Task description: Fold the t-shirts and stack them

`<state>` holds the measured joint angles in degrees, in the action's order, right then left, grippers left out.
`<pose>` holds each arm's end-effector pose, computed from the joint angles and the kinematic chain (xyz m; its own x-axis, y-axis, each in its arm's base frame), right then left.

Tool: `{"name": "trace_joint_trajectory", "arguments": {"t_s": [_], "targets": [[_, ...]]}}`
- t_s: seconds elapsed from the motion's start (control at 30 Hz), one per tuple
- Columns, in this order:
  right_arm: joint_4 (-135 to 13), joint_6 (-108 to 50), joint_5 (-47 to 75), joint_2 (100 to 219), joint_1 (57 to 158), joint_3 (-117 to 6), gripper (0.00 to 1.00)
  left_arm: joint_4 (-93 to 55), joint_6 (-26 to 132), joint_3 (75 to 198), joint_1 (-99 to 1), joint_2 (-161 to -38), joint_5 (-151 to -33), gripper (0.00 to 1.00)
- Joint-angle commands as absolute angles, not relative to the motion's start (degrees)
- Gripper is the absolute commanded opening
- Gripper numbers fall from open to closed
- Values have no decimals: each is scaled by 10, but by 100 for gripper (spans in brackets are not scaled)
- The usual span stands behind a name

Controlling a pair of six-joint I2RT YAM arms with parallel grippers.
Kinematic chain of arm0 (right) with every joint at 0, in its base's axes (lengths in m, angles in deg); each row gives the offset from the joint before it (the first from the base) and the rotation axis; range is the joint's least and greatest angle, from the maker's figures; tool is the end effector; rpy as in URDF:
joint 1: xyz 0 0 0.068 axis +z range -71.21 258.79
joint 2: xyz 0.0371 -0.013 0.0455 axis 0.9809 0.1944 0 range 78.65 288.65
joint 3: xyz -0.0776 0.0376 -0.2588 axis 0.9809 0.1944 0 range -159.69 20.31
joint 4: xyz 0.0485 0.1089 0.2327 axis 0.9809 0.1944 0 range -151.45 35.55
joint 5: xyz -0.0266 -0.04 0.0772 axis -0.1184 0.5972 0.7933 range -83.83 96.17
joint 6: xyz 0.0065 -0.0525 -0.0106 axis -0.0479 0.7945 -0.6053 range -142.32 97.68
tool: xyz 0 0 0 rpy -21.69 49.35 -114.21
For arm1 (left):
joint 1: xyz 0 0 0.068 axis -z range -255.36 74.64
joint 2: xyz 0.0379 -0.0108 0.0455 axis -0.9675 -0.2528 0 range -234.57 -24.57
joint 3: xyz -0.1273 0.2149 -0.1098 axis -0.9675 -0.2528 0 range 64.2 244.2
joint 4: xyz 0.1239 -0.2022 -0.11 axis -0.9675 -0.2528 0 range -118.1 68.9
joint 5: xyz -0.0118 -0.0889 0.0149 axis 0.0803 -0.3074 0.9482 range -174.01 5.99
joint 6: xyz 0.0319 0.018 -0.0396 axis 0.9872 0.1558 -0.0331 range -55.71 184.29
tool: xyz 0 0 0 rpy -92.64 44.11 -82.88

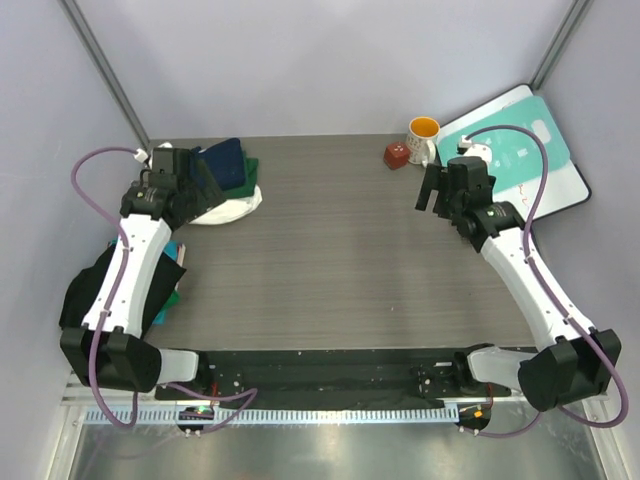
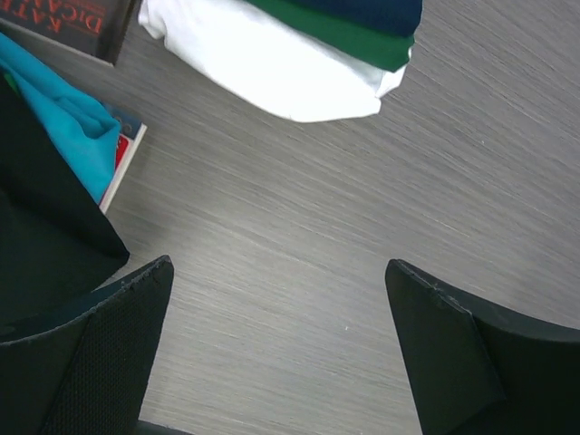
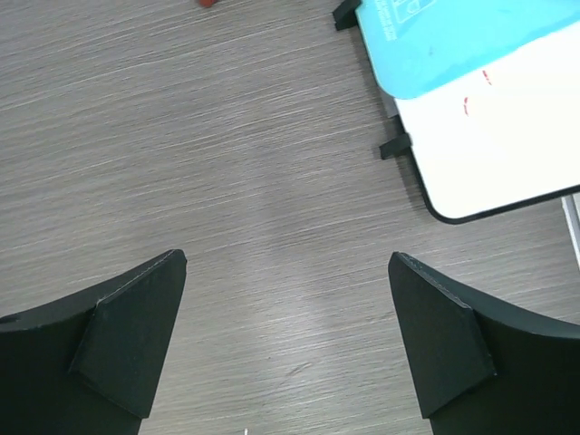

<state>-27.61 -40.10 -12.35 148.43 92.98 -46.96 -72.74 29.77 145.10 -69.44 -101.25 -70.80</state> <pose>0.2577 0.0534 0.3465 -0.5425 0.1615 -0.8244 0.1903 0.9795 0.0667 0.2720 -0.0200 0.3683 -0.5731 -0.4952 -0.6529 -0.4590 0.8540 -0.2449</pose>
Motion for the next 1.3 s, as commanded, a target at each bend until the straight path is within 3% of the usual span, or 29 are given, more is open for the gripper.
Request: {"name": "trace_joint_trajectory", "arguments": {"t_s": [0.0,0.13,0.33,0.73,0.93,1.1,1.27], "targets": [[-299,-403,-154,1500,910,-491,100,-665,286,1416,-711,-966,-747,100],[-385,-444,-187,1547,892,-475,100,-658,289,1386,-713,-950,-775,100],[-473,-453,-139,1674,870,-540,100,-628,283,1335,-713,-901,-829,100],[-482,-450,-20,1855,829,-725,99,-628,298,1289,-716,-877,-862,100],[-499,-460,78,1821,827,-674,98,-618,299,1258,-718,-866,-857,100],[-578,-507,236,1725,832,-486,96,-603,284,1237,-718,-879,-876,100],[-507,-450,166,1684,827,-438,95,-587,280,1234,-718,-891,-903,100]]}}
